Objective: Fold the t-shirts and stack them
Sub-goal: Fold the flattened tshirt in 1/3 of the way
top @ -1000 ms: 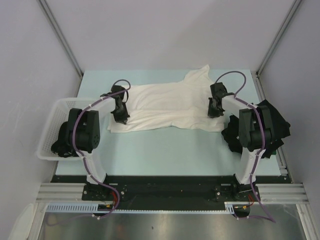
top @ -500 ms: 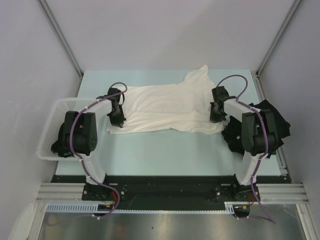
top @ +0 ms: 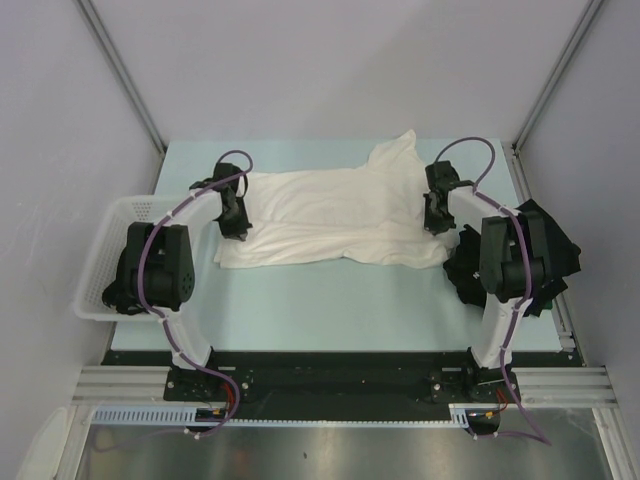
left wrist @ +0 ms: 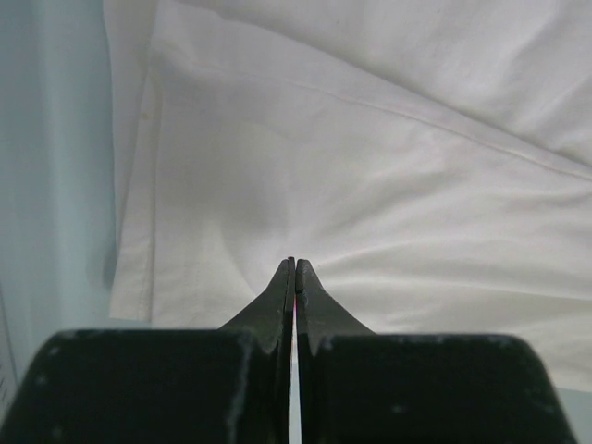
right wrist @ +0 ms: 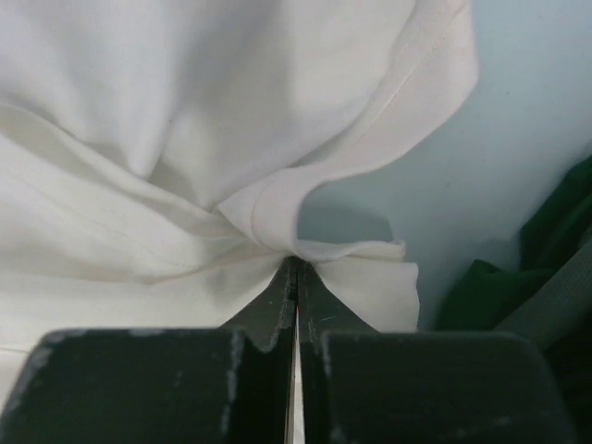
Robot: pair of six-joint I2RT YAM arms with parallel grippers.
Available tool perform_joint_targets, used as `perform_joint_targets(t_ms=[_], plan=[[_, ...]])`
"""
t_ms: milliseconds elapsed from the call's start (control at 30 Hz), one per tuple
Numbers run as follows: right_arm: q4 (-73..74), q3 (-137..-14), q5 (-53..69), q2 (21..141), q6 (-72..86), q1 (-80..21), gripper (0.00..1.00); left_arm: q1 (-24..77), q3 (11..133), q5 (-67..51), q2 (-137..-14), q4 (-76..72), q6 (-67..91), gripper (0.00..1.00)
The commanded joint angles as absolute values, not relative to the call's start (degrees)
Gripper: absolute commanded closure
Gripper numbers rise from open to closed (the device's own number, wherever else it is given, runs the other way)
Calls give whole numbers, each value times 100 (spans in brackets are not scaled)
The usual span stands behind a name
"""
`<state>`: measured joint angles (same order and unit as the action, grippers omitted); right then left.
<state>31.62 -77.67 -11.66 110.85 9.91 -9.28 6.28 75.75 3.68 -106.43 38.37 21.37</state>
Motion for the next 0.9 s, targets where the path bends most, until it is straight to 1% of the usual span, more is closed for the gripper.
perform_joint_targets(t_ms=[0,33,167,267,433,700,867], plan=[[3120,-8094,-1310,11206,835,-896,100,606,7778,238,-10573,3885,2030,100],[3181,-8138,-1310,11232,826,-896,100,606,7787,211,-10573,3876,2030,100],[3375,-8393,-1310,11180,765,-949,81,659,7778,176,-10547,3858,2048,99],[3428,-8516,-1178,11040,765,-975,76,703,7743,176,-10538,3823,2100,92],[3568,-8815,-915,10916,782,-1072,71,747,7761,167,-10529,3858,2127,79],[3726,-9290,-536,11372,844,-1204,69,765,7857,228,-10547,3902,2118,68],[3726,-9308,-299,11601,861,-1222,67,765,7936,237,-10573,3946,2118,64]])
